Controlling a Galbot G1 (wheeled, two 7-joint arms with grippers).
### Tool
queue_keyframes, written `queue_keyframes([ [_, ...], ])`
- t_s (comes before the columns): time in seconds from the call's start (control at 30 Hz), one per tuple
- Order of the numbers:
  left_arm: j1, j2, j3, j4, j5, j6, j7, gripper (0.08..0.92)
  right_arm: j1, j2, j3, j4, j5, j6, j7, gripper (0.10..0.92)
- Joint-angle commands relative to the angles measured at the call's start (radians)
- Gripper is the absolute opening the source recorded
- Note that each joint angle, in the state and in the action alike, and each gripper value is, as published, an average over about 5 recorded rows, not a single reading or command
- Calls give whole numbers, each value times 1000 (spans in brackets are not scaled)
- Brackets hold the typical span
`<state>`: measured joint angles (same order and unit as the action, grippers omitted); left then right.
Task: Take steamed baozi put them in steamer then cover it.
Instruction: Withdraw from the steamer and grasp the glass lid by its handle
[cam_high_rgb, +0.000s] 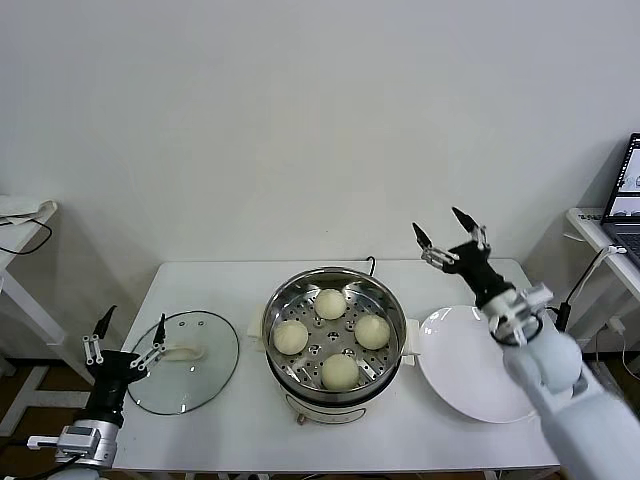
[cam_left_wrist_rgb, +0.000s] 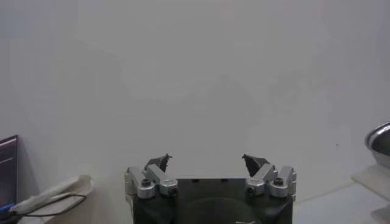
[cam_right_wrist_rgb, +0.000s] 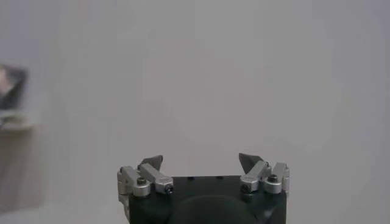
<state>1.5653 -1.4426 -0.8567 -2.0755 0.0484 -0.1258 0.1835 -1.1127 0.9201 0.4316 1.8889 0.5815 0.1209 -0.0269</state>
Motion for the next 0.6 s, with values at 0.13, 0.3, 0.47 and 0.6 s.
queue_keyframes([
  [0.13,14,0,53,46,170,-52,-65,823,-371,300,182,134,-150,175,188,823],
  [0.3,25,4,54,91,306,-102,-98,823,-399,334,202,139,-152,194,198,823],
  [0.47,22,21,45,187,653,-234,-179,823,-396,356,209,125,-141,184,197,823],
  [0.6,27,37,42,251,898,-283,-254,823,-383,360,208,115,-139,166,195,823],
])
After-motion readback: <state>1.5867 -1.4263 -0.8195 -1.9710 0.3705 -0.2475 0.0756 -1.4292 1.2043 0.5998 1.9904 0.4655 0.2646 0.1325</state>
